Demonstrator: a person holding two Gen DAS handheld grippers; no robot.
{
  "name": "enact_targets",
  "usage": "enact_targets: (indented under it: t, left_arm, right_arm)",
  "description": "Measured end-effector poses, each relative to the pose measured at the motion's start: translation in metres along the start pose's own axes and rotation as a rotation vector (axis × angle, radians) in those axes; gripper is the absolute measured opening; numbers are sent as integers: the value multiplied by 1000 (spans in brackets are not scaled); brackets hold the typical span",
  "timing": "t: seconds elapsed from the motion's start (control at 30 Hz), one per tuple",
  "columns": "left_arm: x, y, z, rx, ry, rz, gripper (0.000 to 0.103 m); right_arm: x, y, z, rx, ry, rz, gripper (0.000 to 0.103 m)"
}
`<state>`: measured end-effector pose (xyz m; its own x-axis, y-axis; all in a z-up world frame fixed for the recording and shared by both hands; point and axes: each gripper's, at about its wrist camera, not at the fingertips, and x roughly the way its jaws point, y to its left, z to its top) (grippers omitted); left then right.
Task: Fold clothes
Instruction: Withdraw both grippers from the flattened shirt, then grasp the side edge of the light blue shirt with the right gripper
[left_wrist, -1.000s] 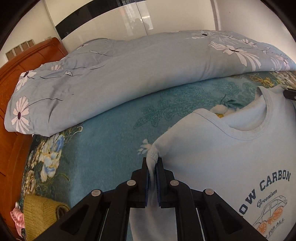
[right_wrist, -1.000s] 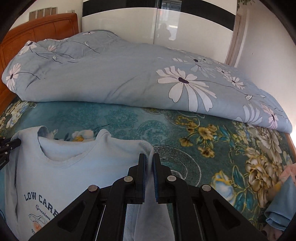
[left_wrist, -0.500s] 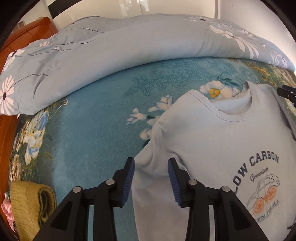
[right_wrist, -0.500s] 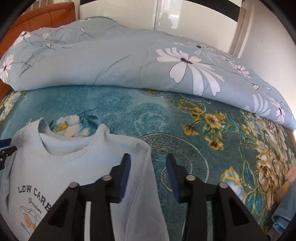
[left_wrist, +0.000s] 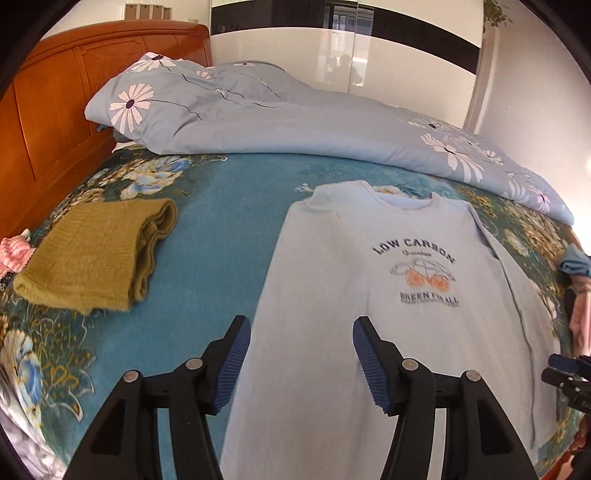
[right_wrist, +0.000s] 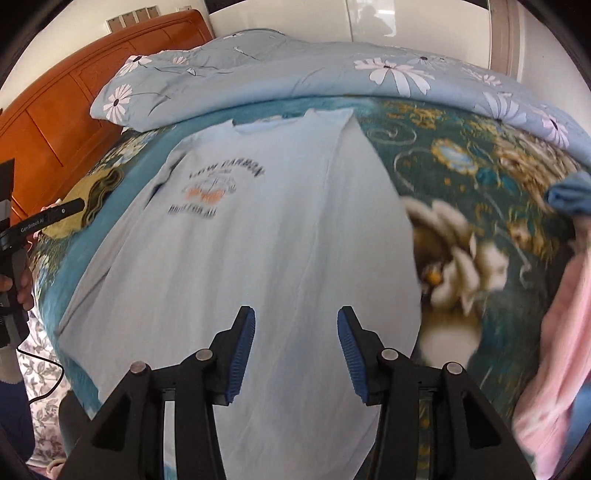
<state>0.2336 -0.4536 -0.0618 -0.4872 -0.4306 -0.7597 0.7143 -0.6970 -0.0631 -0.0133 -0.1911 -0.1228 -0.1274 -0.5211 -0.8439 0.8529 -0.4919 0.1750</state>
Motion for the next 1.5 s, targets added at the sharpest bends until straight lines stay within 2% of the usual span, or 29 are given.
enact_targets:
  t: [0.1, 0.2, 0.23, 0.27, 0.33, 0.37, 0.47, 0.67, 0.9, 1.0, 1.13, 1.2, 1.3, 1.5]
  left_arm:
    - [-16, -8, -15, 12, -11, -12, 62]
    - [-31, -16, -30, 23, -22, -24, 62]
    - [-36, -18, -36, 27, -26, -28, 62]
    - [-42, -21, -41, 31, -30, -32, 62]
    - [-52, -26, -51, 38, -37, -40, 62]
    - [-57, -28, -56, 42, -41, -44, 62]
    - [-68, -27, -63, 32, -53, -53, 62]
    - [-66, -7, -60, -36, -58, -55, 62]
    - [-56, 22, -60, -103, -52, -40, 62]
    - [-50, 37, -60, -138, -46, -35, 62]
    - [-41, 56, -59, -172, -43, -38, 62]
    - [-37, 65, -58, -177, -40, -34, 62]
    - [-31, 79, -58, -189, -38, -20, 62]
    - [-18, 105, -61, -212, -24, 4, 62]
  right_arm:
    - [6, 9, -27, 1, 28, -24, 48]
    - [4, 11, -38, -2, 17, -70, 47]
    - [3, 10, -38, 12, 14, -84, 36]
    - [1, 5, -38, 36, 17, -78, 19]
    - [-1, -6, -37, 89, 26, -50, 6]
    - [-2, -11, -37, 112, 30, -39, 4]
    - [-12, -29, -36, 201, 15, 107, 3]
    - [-77, -73, -9, 374, -172, 337, 3]
    - [-129, -75, 69, 440, -320, 562, 3]
    - [-132, -56, 111, 443, -326, 655, 3]
    - [-109, -11, 172, 416, -291, 652, 3]
    - [-85, 12, 201, 408, -256, 644, 3]
    - [-35, 45, 238, 381, -172, 602, 3]
    - [87, 96, 273, 372, -7, 528, 3]
